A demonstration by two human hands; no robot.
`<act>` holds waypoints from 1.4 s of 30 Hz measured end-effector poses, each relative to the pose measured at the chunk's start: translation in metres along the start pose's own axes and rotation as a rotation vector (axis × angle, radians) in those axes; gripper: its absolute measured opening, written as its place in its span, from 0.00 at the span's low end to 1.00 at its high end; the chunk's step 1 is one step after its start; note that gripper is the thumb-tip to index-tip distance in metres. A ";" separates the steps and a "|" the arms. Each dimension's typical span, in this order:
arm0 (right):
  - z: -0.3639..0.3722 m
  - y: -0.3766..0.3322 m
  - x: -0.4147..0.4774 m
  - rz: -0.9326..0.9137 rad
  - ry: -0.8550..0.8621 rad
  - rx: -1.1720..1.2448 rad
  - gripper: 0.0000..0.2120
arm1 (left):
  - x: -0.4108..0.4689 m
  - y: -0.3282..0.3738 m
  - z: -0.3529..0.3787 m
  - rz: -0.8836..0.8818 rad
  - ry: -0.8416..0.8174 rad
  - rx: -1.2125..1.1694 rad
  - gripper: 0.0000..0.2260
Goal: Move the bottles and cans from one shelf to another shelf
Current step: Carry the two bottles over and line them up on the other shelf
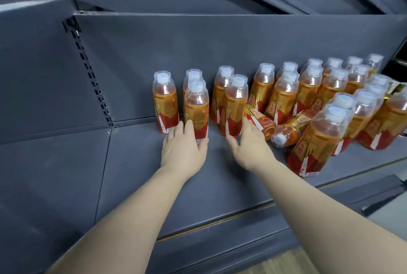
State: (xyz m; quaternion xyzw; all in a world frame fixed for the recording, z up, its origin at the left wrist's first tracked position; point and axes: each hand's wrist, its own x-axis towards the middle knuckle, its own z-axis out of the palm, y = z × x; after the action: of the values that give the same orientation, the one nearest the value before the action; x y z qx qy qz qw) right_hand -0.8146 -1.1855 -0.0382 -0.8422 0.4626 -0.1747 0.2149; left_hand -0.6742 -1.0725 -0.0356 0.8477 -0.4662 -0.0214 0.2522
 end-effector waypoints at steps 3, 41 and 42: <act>-0.002 0.006 0.021 -0.024 0.094 0.115 0.39 | 0.014 0.003 0.008 -0.135 0.020 -0.098 0.31; 0.015 0.003 0.092 0.003 0.224 0.565 0.40 | 0.065 0.033 0.041 -0.443 0.297 -0.244 0.35; 0.014 0.004 0.092 -0.003 0.222 0.558 0.40 | 0.065 0.034 0.039 -0.444 0.296 -0.257 0.35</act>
State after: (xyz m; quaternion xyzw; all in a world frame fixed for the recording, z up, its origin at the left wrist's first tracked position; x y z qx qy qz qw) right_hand -0.7636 -1.2629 -0.0430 -0.7269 0.4162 -0.3865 0.3860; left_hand -0.6747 -1.1553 -0.0418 0.8839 -0.2208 -0.0112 0.4121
